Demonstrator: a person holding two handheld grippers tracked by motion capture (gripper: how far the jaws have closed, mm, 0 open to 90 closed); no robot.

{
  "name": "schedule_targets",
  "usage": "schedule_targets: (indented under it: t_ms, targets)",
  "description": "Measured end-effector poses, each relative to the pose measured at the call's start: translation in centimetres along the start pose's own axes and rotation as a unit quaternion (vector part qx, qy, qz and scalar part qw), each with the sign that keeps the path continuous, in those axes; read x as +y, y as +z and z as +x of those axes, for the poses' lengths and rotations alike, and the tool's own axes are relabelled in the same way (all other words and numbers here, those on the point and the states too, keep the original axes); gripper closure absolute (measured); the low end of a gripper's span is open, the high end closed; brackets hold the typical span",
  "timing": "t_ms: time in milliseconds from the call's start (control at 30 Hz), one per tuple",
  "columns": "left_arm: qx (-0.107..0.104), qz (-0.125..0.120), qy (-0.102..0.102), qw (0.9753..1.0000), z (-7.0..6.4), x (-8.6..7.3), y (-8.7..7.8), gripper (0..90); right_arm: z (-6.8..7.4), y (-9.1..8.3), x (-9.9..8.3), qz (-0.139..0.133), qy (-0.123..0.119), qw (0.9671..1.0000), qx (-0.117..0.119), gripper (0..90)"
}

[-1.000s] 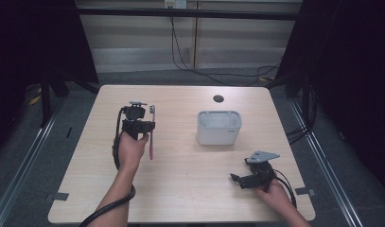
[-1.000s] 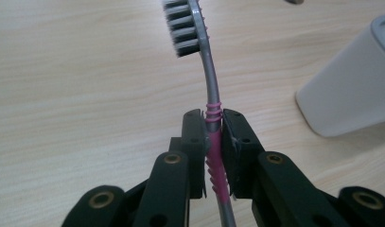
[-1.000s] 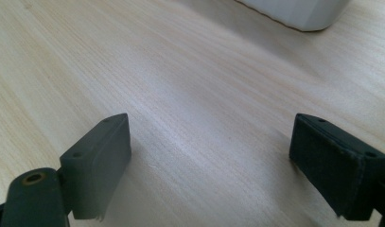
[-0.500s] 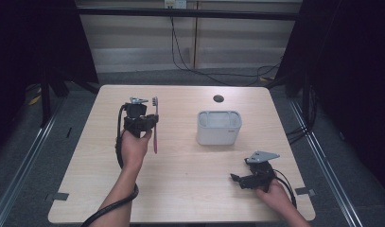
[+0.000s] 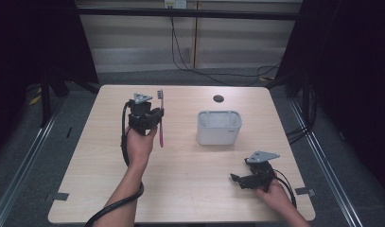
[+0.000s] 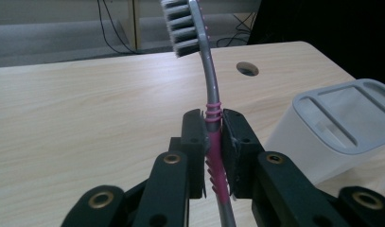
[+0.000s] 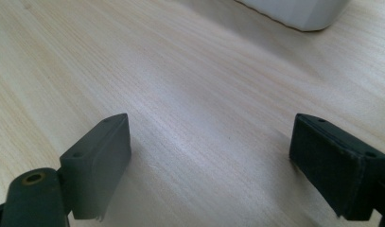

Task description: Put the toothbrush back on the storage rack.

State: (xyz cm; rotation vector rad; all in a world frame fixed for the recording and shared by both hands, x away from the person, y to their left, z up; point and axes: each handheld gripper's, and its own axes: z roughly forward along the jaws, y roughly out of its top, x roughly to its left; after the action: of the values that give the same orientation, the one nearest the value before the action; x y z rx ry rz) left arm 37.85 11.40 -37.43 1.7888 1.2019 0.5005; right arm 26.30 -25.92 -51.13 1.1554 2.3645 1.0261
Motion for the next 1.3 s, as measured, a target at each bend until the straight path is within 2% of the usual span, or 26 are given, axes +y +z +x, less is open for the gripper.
schedule_targets:
  t_ms: [233,467,800,933,1300]
  targets:
    - [-0.006,-0.026,0.007,0.9996,-0.7,0.5,0.0,80.3,0.0,0.0,0.0,0.000,-0.001,1.0000,0.000,13.1]
    - [-0.017,-0.051,0.002,0.9985,-1.0,1.0,-0.1,80.3,0.0,0.0,0.0,0.000,0.000,1.0000,0.000,13.0]
    - [-0.032,-0.070,0.002,0.9970,-1.4,1.1,0.4,80.2,0.0,0.0,0.0,0.000,0.000,1.0000,0.000,13.1]
    - [-0.036,-0.080,0.008,0.9961,-1.9,1.3,0.7,80.2,0.0,0.0,0.0,0.000,0.000,1.0000,0.000,13.1]
    - [-0.048,-0.089,0.010,0.9948,-2.7,1.8,1.3,80.2,0.0,0.0,0.0,0.000,0.000,1.0000,-0.001,13.0]
